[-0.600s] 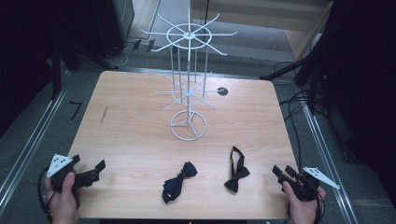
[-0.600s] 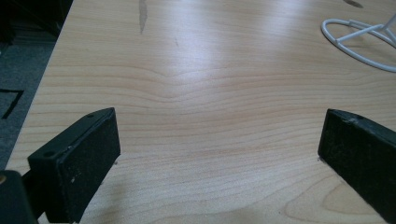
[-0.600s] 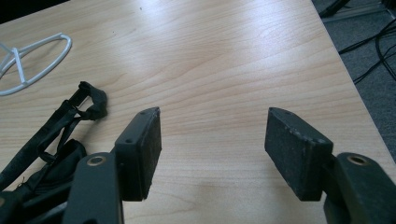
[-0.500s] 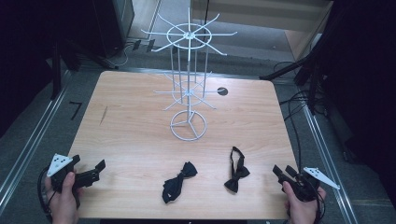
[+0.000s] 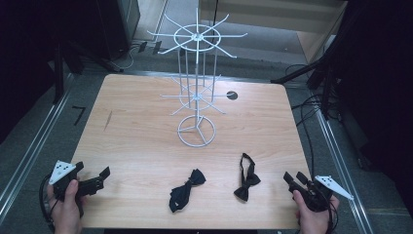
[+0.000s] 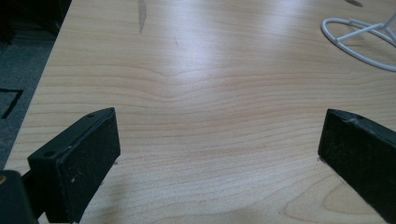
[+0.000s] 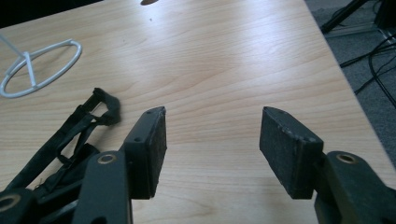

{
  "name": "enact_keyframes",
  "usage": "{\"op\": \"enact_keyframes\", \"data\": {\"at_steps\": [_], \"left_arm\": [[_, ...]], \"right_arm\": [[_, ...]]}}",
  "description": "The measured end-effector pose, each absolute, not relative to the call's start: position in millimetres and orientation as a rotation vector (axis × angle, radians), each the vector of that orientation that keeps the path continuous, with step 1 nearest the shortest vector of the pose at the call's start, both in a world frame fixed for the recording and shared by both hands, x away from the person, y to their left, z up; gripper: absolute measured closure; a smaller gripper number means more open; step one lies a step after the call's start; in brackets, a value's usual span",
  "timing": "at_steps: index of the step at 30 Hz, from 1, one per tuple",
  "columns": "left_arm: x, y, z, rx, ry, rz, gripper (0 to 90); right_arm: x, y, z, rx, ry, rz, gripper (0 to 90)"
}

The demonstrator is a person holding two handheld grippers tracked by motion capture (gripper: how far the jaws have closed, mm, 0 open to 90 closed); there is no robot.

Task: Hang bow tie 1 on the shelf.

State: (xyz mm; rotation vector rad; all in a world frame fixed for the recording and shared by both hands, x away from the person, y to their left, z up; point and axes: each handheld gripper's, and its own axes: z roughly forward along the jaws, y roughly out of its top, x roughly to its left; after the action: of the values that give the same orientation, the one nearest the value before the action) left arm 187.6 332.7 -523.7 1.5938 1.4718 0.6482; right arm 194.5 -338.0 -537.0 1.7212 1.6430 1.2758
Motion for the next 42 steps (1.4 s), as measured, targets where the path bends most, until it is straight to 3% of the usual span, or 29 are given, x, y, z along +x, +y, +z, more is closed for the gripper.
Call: {"op": "enact_keyframes", "data": {"at_steps": [42], "left_arm": [[189,332,-524,1.600,1.468,0.652,0.0]], "right_arm": [[183,-262,-523,1.533,1.852,1.360,46.8]]}}
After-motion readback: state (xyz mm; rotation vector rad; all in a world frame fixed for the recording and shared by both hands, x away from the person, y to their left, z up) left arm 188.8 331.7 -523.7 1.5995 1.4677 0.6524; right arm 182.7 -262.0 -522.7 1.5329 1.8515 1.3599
